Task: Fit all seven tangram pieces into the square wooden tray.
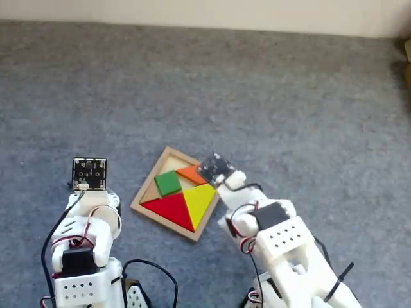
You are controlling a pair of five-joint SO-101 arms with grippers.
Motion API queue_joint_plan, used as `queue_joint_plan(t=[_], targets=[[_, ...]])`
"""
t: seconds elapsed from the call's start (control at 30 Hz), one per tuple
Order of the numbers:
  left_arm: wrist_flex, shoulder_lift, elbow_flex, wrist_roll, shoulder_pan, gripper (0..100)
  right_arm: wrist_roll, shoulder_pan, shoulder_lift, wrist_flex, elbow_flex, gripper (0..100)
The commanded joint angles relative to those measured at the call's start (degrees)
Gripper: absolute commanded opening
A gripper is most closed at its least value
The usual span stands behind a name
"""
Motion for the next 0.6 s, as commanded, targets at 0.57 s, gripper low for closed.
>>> queue_joint_plan(t=[0.57], targets=[[0.4, -2.3, -0.2, -0.7, -0.6, 1, 0.5, -11.6, 41.7, -0.2, -44.3, 7.7]])
